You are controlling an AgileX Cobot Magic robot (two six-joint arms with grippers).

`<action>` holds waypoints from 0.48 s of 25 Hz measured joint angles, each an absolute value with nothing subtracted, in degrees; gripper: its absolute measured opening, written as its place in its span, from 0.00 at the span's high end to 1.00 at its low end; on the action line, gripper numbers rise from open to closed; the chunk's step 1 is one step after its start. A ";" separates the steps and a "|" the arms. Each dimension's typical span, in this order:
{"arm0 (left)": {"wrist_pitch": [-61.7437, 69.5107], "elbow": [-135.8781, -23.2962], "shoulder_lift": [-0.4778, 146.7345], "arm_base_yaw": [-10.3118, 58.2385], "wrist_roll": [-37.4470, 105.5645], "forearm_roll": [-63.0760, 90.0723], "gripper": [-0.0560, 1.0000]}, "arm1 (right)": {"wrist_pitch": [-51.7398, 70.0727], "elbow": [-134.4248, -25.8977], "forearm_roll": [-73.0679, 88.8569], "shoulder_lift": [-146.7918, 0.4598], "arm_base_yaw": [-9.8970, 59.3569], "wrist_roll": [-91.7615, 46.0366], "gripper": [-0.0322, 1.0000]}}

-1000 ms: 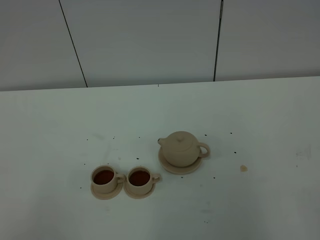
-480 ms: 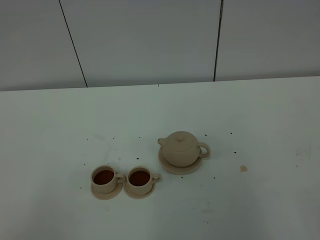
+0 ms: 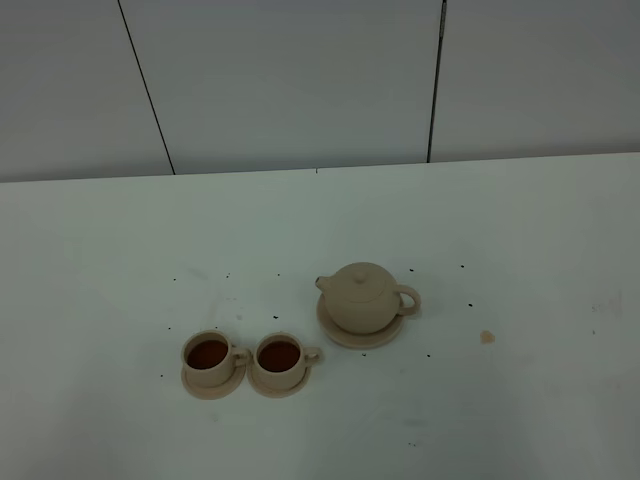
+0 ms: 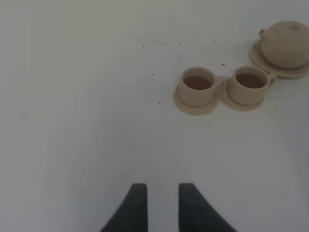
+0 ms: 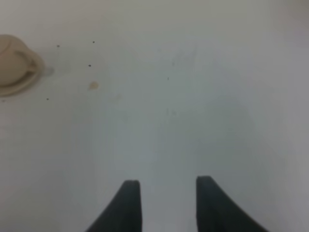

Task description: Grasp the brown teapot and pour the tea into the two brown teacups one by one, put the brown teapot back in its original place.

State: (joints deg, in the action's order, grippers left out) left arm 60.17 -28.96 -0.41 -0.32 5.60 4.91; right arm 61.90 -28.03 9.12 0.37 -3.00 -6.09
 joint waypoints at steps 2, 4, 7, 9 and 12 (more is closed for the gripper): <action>60.17 -28.96 -0.41 -0.32 5.60 4.91 0.73 | 61.90 -28.03 9.12 0.37 -3.00 -6.09 0.71; 60.17 -28.96 -0.41 -0.32 5.60 4.91 0.73 | 61.90 -28.03 9.12 0.37 -3.00 -6.09 0.71; 60.17 -28.96 -0.41 -0.32 5.60 4.91 0.73 | 61.90 -28.03 9.12 0.37 -3.00 -6.09 0.71; 60.17 -28.96 -0.41 -0.32 5.60 4.91 0.73 | 61.90 -28.03 9.12 0.37 -3.00 -6.09 0.71; 60.17 -28.96 -0.41 -0.32 5.60 4.91 0.73 | 61.90 -28.03 9.12 0.37 -3.00 -6.09 0.71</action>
State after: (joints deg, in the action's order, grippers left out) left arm 60.17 -28.96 -0.41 -0.32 5.60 4.91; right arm 61.90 -28.03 9.12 0.37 -3.00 -6.09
